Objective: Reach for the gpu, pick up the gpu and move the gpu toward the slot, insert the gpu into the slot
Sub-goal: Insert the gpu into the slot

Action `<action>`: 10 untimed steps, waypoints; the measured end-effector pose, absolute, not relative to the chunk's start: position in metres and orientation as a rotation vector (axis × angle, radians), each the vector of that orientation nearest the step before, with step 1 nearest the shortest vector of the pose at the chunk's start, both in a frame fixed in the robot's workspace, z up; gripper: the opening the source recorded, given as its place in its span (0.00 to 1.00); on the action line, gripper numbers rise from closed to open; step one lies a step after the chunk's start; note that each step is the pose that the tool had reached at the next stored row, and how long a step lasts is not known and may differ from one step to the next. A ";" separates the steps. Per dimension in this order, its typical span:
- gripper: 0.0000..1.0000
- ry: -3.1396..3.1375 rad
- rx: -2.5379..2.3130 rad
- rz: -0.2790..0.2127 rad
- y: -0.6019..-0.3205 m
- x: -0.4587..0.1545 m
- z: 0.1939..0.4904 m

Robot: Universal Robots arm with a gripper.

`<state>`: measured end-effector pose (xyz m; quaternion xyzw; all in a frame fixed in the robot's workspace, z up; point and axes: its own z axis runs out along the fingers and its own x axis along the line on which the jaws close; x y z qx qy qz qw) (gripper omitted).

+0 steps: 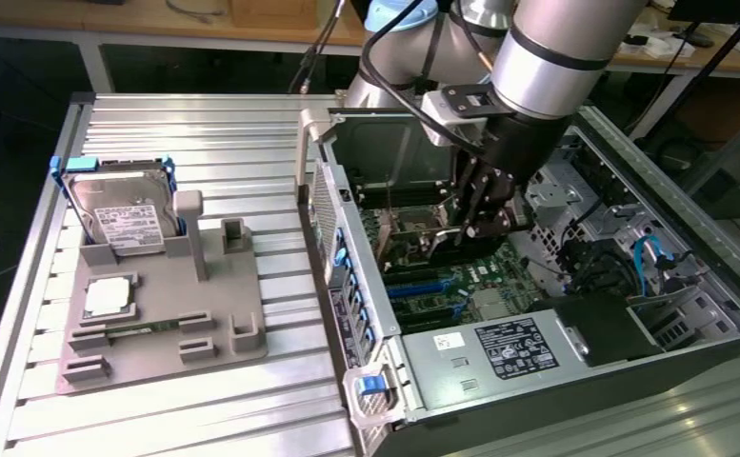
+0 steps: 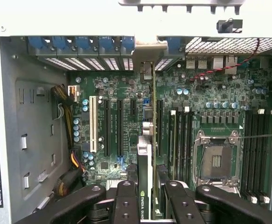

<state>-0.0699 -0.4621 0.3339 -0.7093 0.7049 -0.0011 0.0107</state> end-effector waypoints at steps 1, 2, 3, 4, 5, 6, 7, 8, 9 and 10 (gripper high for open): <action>0.27 2.199 -2.213 -0.003 -0.462 -0.070 0.333; 0.27 2.199 -2.213 -0.002 -0.462 -0.070 0.332; 0.27 2.199 -2.213 -0.001 -0.462 -0.070 0.331; 0.27 2.199 -2.212 0.001 -0.462 -0.070 0.330; 0.27 2.200 -2.212 0.003 -0.462 -0.070 0.330; 0.27 2.201 -2.212 0.003 -0.462 -0.070 0.330; 0.27 2.203 -2.211 0.004 -0.462 -0.070 0.330; 0.27 2.205 -2.210 0.005 -0.462 -0.069 0.329; 0.27 2.207 -2.209 0.008 -0.462 -0.068 0.329; 0.27 2.210 -2.209 0.011 -0.462 -0.067 0.329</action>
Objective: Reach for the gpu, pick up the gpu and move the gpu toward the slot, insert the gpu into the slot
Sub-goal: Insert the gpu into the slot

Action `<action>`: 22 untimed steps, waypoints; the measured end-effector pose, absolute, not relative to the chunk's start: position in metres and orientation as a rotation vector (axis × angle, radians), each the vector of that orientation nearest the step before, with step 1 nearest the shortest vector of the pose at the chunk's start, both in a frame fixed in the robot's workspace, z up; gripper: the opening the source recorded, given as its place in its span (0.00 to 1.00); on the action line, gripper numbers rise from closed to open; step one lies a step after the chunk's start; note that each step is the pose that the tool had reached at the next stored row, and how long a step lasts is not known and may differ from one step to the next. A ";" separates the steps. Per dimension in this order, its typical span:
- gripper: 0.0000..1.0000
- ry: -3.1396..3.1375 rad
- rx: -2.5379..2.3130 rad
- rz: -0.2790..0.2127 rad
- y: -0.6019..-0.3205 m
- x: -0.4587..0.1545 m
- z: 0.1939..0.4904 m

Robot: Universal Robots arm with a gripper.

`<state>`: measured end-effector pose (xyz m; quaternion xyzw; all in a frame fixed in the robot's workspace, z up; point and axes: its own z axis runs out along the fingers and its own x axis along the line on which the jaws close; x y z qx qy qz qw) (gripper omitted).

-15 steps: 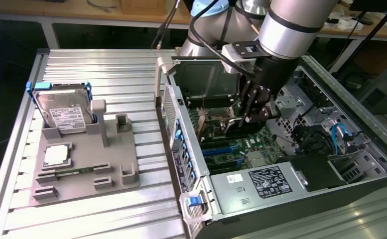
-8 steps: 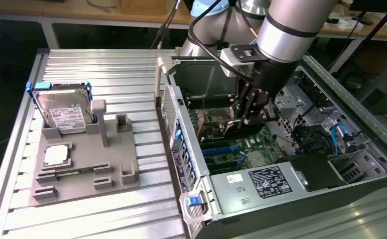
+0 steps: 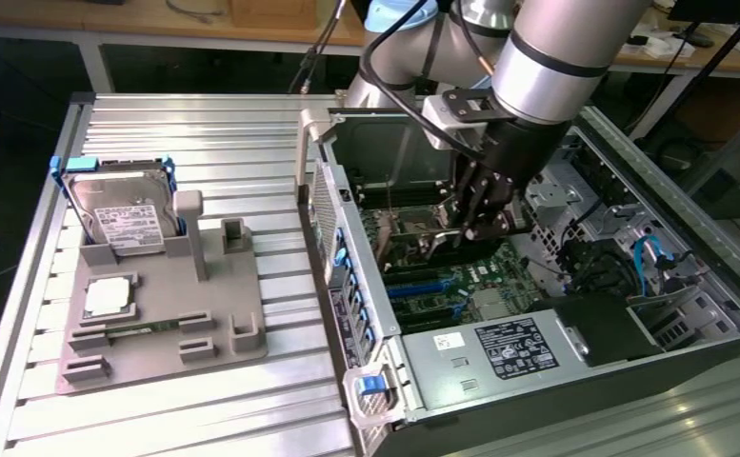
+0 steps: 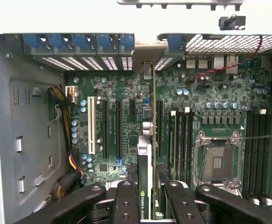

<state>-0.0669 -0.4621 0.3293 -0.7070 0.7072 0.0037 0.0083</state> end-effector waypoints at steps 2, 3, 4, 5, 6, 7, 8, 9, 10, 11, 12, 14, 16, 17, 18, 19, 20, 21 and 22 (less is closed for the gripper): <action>0.27 2.218 -2.204 0.014 -0.462 -0.066 0.329; 0.27 2.227 -2.195 0.014 -0.462 -0.066 0.328; 0.27 2.236 -2.186 0.014 -0.462 -0.066 0.327; 0.27 2.246 -2.176 0.014 -0.462 -0.066 0.326; 0.27 2.256 -2.165 0.014 -0.462 -0.066 0.324; 0.27 2.264 -2.157 0.014 -0.462 -0.066 0.322; 0.27 2.272 -2.149 0.014 -0.462 -0.066 0.321; 0.27 2.275 -2.145 0.014 -0.462 -0.066 0.319; 0.27 2.276 -2.144 0.014 -0.462 -0.066 0.317; 0.27 2.276 -2.144 0.014 -0.462 -0.066 0.316; 0.27 2.276 -2.144 0.014 -0.462 -0.066 0.315; 0.27 2.277 -2.144 0.015 -0.462 -0.066 0.311; 0.27 2.277 -2.144 0.015 -0.462 -0.067 0.309; 0.27 2.277 -2.144 0.015 -0.462 -0.067 0.308; 0.27 2.277 -2.144 0.015 -0.462 -0.067 0.307; 0.27 2.276 -2.144 0.016 -0.462 -0.067 0.306; 0.27 2.276 -2.143 0.016 -0.462 -0.068 0.305; 0.27 2.276 -2.143 0.017 -0.462 -0.068 0.304; 0.27 2.276 -2.143 0.017 -0.462 -0.068 0.303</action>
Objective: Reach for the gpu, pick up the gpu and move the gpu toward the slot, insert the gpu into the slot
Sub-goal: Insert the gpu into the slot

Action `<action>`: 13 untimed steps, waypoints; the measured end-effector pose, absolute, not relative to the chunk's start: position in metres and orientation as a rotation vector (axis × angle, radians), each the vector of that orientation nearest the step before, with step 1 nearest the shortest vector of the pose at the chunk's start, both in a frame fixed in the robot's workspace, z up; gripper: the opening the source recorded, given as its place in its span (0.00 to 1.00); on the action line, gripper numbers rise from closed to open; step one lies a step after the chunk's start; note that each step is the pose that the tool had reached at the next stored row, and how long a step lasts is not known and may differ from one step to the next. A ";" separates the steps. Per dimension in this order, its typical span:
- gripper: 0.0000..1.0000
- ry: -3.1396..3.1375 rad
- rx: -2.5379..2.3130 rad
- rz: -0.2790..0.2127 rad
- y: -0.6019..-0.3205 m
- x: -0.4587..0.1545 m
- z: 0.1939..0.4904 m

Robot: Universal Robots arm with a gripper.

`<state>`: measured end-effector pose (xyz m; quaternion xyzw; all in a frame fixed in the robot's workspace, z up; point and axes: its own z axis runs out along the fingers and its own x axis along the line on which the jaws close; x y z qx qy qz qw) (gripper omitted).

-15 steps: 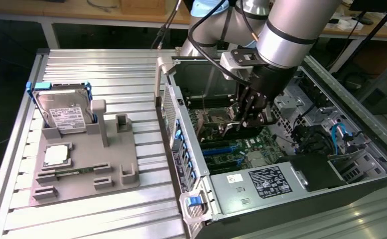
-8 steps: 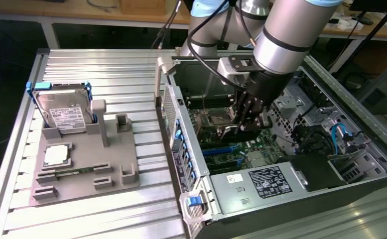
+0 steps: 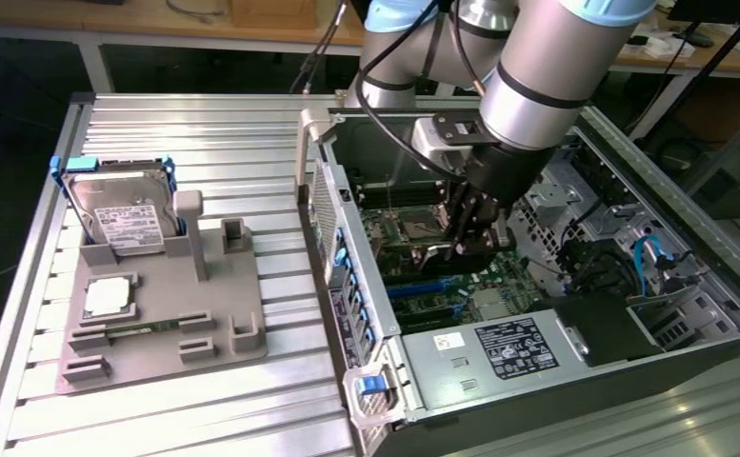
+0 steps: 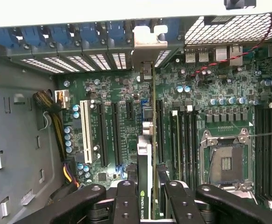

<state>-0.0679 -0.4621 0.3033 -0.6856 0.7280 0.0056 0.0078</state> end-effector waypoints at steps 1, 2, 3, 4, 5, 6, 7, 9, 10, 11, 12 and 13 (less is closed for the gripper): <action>0.27 2.276 -2.143 0.018 -0.462 -0.068 0.302; 0.27 2.275 -2.143 0.019 -0.462 -0.068 0.301; 0.27 2.274 -2.142 0.020 -0.462 -0.068 0.300; 0.27 2.273 -2.141 0.023 -0.462 -0.069 0.299; 0.27 2.272 -2.139 0.026 -0.462 -0.070 0.298; 0.27 2.271 -2.138 0.028 -0.462 -0.071 0.298; 0.27 2.270 -2.138 0.029 -0.462 -0.072 0.298; 0.27 2.270 -2.138 0.030 -0.462 -0.073 0.298; 0.27 2.270 -2.138 0.031 -0.462 -0.073 0.298; 0.27 2.270 -2.137 0.031 -0.463 -0.073 0.298; 0.27 2.270 -2.137 0.031 -0.463 -0.073 0.298; 0.27 2.270 -2.137 0.031 -0.464 -0.073 0.298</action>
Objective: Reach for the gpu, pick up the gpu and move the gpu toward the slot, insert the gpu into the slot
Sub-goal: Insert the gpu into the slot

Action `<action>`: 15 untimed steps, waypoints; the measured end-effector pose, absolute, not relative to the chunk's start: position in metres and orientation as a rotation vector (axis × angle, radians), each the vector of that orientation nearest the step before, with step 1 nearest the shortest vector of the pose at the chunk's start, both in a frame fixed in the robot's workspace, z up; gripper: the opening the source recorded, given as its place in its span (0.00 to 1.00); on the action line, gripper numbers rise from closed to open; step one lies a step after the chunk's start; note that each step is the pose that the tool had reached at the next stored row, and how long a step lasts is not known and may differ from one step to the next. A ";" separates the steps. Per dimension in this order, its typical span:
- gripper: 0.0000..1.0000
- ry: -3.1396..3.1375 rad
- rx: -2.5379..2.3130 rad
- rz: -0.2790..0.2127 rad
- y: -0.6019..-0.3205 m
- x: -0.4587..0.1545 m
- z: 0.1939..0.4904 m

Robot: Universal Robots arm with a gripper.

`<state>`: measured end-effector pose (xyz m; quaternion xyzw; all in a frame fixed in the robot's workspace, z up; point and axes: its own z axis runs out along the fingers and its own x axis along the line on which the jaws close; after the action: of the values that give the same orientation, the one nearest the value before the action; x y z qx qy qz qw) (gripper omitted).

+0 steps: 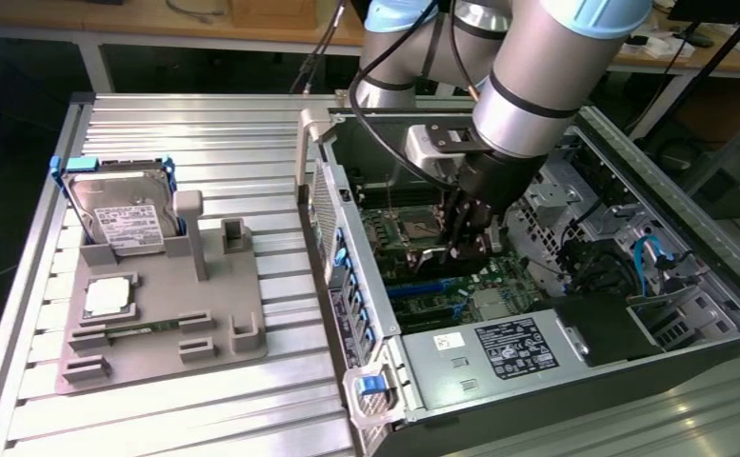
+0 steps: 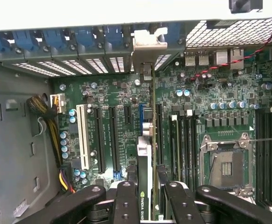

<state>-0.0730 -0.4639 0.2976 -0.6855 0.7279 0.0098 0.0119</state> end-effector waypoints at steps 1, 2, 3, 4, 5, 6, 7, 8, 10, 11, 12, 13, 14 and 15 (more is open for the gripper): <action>0.27 2.270 -2.137 0.031 -0.464 -0.073 0.298; 0.27 2.270 -2.137 0.030 -0.464 -0.073 0.297; 0.27 2.270 -2.138 0.030 -0.464 -0.073 0.297; 0.27 2.270 -2.138 0.030 -0.464 -0.073 0.297; 0.27 2.270 -2.138 0.031 -0.464 -0.073 0.297; 0.27 2.269 -2.138 0.031 -0.465 -0.073 0.297; 0.27 2.270 -2.138 0.031 -0.465 -0.073 0.297; 0.27 2.270 -2.138 0.031 -0.465 -0.073 0.297; 0.27 2.269 -2.139 0.031 -0.465 -0.073 0.297; 0.27 2.267 -2.141 0.031 -0.465 -0.073 0.297; 0.27 2.265 -2.143 0.031 -0.465 -0.072 0.297; 0.27 2.264 -2.145 0.031 -0.465 -0.071 0.297; 0.27 2.264 -2.145 0.032 -0.465 -0.069 0.297; 0.27 2.265 -2.146 0.033 -0.465 -0.066 0.297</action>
<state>-0.0663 -0.4650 0.2974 -0.6877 0.7258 0.0107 0.0109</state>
